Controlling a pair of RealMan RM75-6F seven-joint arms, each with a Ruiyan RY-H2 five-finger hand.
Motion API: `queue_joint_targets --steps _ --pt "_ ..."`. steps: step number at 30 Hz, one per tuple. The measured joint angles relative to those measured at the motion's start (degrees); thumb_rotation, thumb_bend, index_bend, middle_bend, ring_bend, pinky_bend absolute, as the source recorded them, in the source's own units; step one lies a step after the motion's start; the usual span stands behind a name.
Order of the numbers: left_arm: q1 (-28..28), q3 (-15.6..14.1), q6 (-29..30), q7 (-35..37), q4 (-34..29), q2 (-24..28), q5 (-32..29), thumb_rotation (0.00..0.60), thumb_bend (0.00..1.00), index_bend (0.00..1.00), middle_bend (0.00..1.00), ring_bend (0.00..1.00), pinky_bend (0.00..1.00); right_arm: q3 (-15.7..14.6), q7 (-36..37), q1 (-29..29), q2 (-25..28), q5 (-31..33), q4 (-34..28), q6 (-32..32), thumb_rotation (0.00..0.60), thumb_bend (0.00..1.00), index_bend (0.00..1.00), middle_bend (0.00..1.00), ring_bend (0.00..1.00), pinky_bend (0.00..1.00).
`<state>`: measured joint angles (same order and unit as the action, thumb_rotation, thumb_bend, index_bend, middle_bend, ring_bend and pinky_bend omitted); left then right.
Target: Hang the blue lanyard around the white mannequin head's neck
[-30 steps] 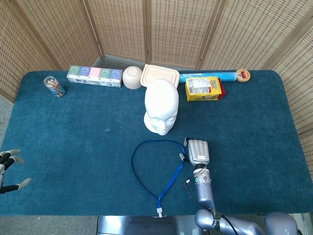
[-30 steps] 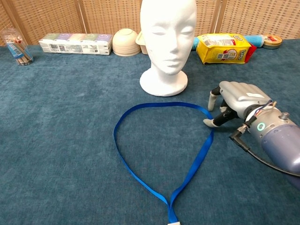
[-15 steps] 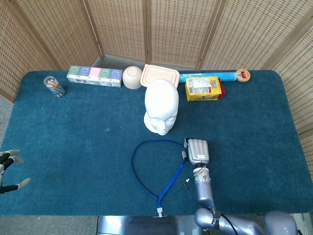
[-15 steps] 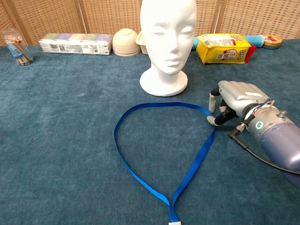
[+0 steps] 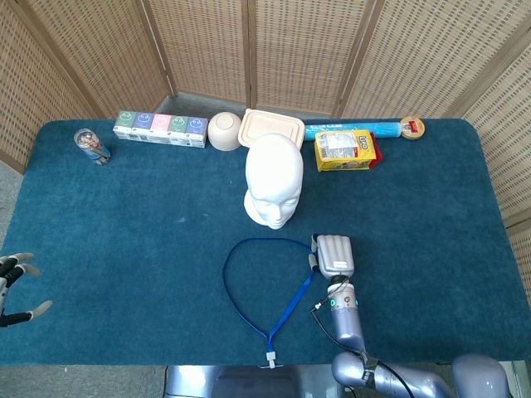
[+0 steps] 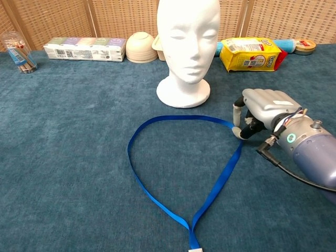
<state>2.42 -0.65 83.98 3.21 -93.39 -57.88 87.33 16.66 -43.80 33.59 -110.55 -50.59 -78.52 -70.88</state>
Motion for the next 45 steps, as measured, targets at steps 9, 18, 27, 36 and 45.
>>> queue_joint_targets --steps 9,18,27,36,45 --pt "-0.13 -0.09 0.1 0.64 0.46 0.05 -0.07 0.473 0.1 0.42 0.26 0.24 0.09 -0.14 -1.04 0.89 0.11 1.13 0.01 0.53 0.554 0.43 0.54 0.95 1.0 1.0" --pt "-0.06 -0.13 0.03 1.23 0.81 -0.06 0.0 0.476 0.1 0.42 0.26 0.24 0.09 -0.15 -1.87 1.64 0.48 2.23 -0.24 0.76 0.554 0.43 0.53 0.95 1.0 1.0" --pt "-0.2 -0.2 0.23 1.68 0.96 0.04 0.05 0.48 0.1 0.42 0.26 0.24 0.09 -0.26 -2.67 2.55 0.29 3.06 0.47 1.0 0.551 0.43 0.54 0.95 1.0 1.0" --pt "-0.28 -0.36 0.19 2.3 1.1 0.13 0.14 0.473 0.1 0.42 0.26 0.24 0.09 -0.23 -3.97 3.42 0.18 4.34 0.75 1.22 0.552 0.47 0.55 0.95 1.0 1.0" --pt "-0.32 -0.41 0.16 2.79 1.53 0.01 0.13 0.476 0.1 0.42 0.26 0.24 0.09 -0.08 -4.57 4.11 -0.05 5.2 0.88 1.08 0.549 0.51 0.57 0.95 1.0 1.0"
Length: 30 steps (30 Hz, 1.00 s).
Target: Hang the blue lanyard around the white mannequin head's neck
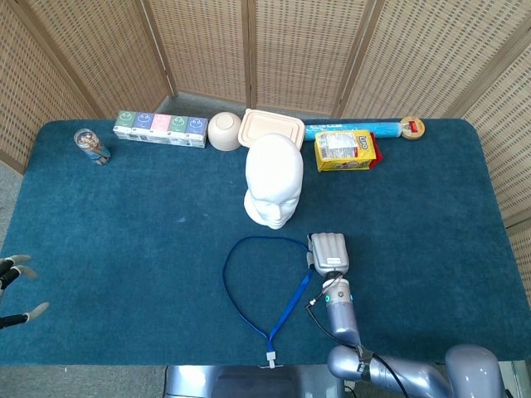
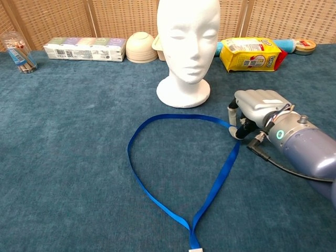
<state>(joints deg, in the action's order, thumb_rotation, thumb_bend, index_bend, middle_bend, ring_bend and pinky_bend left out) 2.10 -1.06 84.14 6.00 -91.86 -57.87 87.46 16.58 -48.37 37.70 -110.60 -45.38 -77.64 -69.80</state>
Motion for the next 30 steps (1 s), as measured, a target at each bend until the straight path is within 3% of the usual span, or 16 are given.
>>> queue_joint_targets --steps 12,18,24,30 --pt "0.69 -0.17 -1.25 -1.86 0.89 -0.04 0.16 0.478 0.1 0.42 0.27 0.24 0.11 -0.25 0.81 0.05 0.64 -0.39 -1.27 -0.63 0.553 0.52 0.6 0.96 1.0 1.0" --pt "2.41 0.53 -2.27 -5.25 0.23 -0.14 0.82 0.476 0.1 0.42 0.35 0.34 0.29 -0.18 1.43 -0.31 1.64 -0.86 -3.28 -1.54 0.552 0.52 0.6 0.96 1.0 1.0" --pt "5.33 2.16 -4.24 -10.96 -2.45 -0.29 0.98 0.477 0.1 0.42 0.49 0.49 0.47 -0.48 1.78 -0.67 2.38 -1.08 -5.39 -2.33 0.554 0.52 0.6 0.96 1.0 1.0" --pt "10.02 4.43 -9.03 -17.17 -6.1 -0.42 -0.13 0.475 0.1 0.42 0.59 0.58 0.57 -0.97 2.18 -0.88 2.41 -1.24 -6.42 -2.81 0.556 0.52 0.61 0.96 1.0 1.0"
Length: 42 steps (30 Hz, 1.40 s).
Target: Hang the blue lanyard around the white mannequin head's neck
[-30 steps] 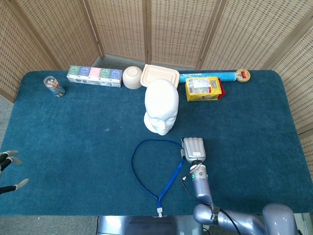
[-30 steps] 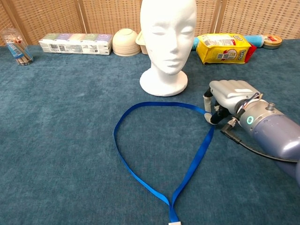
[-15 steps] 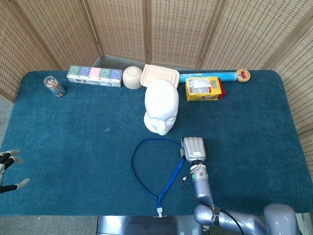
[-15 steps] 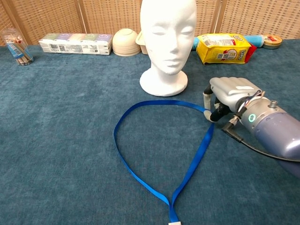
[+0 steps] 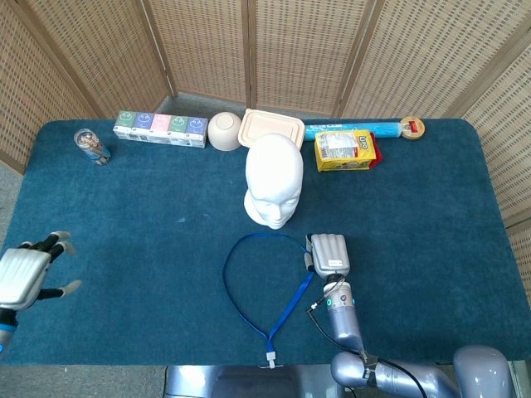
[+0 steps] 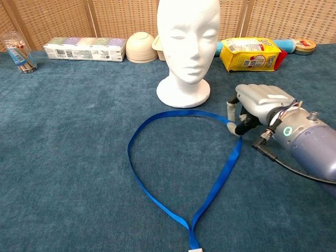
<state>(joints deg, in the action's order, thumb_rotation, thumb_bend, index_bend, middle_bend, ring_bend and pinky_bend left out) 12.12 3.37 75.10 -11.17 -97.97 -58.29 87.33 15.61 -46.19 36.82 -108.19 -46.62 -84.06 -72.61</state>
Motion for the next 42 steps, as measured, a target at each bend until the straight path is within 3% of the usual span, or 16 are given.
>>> queue_joint_targets --steps 8,19,31,42 --pt "6.65 2.67 -7.79 -9.07 -2.28 -2.44 -4.36 0.478 0.1 0.42 0.78 0.75 0.78 -0.23 0.43 -0.05 -0.44 0.14 -0.17 -0.27 0.562 0.53 0.62 0.97 1.0 1.0" --pt "13.73 4.93 -13.77 -19.14 -2.08 -9.53 -12.45 0.479 0.11 0.42 0.99 0.97 0.92 -0.4 1.64 -0.32 -0.57 0.01 0.03 -0.2 0.58 0.53 0.66 0.97 1.0 1.0" --pt "18.66 5.6 -16.59 -24.58 -1.21 -14.26 -18.82 0.478 0.11 0.43 1.0 1.0 0.97 -0.55 2.43 -0.59 -0.32 0.01 -0.72 -0.05 0.593 0.53 0.68 0.98 1.0 1.0" --pt "23.04 5.74 -16.58 -29.01 0.15 -20.72 -20.54 0.478 0.12 0.43 1.0 1.0 0.99 -0.96 3.26 -1.02 0.21 -0.17 -1.6 -0.01 0.594 0.53 0.68 0.98 1.0 1.0"
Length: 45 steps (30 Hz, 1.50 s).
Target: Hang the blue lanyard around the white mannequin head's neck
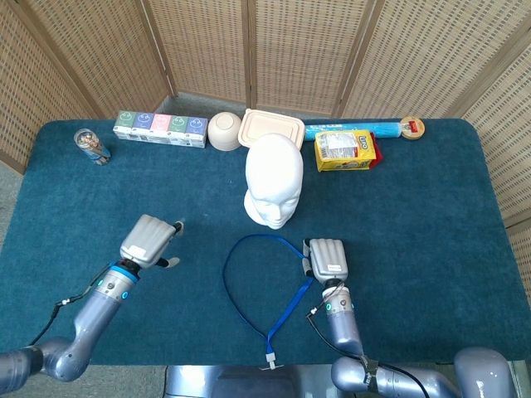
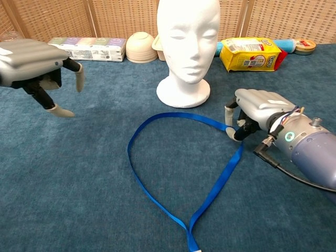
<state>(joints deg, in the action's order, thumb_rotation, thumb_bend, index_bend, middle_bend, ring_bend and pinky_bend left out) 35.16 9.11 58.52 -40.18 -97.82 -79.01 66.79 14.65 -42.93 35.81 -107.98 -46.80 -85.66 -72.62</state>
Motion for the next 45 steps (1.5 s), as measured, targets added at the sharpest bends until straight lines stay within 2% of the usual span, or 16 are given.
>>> queue_joint_targets --steps 13,45 --pt "4.43 0.97 4.01 -10.76 2.1 -10.36 -10.29 0.478 0.13 0.43 1.0 1.0 1.0 -1.03 1.81 -0.47 0.97 -1.3 -0.45 1.16 0.599 0.53 0.68 0.98 1.0 1.0" --pt "14.13 4.67 9.45 -20.95 10.61 -26.83 -26.19 0.474 0.16 0.43 1.0 1.0 1.0 -1.83 5.03 -1.35 3.22 -2.16 -0.75 3.09 0.6 0.53 0.68 0.99 1.0 1.0"
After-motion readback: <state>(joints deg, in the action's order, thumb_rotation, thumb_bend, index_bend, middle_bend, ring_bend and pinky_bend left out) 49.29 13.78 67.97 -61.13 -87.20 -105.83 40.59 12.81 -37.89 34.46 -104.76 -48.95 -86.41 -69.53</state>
